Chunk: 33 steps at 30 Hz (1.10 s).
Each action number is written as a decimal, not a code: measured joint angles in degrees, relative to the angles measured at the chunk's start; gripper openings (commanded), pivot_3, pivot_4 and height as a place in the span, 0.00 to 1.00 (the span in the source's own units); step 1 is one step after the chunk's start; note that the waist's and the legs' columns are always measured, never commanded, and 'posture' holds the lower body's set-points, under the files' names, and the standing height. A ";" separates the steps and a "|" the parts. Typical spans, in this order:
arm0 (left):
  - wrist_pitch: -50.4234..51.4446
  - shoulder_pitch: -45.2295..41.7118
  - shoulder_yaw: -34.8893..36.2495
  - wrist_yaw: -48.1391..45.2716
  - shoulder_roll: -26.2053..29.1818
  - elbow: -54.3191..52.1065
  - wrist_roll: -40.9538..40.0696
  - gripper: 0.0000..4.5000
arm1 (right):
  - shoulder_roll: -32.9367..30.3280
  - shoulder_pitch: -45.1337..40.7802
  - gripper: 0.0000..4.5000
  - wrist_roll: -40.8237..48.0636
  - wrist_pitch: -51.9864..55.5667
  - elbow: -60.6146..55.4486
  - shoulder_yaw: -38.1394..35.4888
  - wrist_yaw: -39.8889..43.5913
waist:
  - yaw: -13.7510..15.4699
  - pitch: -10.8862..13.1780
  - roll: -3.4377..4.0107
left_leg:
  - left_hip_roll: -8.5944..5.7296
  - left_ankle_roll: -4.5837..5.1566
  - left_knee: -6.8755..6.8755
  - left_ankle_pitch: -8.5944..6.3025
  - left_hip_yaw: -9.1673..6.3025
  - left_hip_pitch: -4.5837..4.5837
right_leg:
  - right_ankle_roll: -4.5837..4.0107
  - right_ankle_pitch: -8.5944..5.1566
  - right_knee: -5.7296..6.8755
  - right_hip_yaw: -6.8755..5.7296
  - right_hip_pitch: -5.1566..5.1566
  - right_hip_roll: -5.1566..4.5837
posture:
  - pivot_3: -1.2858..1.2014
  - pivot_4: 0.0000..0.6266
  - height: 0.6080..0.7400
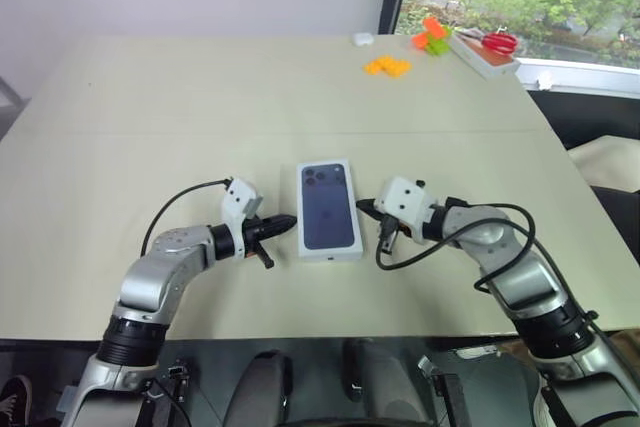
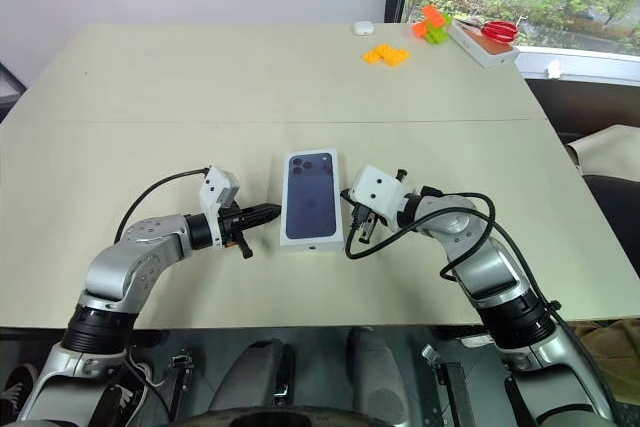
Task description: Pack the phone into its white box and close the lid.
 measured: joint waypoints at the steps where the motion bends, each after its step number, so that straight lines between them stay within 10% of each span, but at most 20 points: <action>1: -0.04 -0.16 0.00 0.03 -0.10 0.28 0.01 0.00 | 0.03 0.19 0.01 -0.14 -0.01 0.00 0.00 -0.05 | 0.00 0.00 0.00 | 0.00 0.00 0.00 0.00 0.00 0.00 | 0.00 0.00 0.00 0.00 0.00 0.00 | 0.52 0.24 1.00; 33: 0.12 -1.70 1.57 0.61 0.39 0.53 -0.66 0.00 | -2.88 1.01 0.01 -2.51 -0.42 0.19 -0.35 5.11 | 0.00 0.00 0.00 | -0.01 -0.01 0.01 0.00 0.00 0.00 | 0.00 0.01 0.01 0.00 0.00 0.00 | 0.52 0.24 1.00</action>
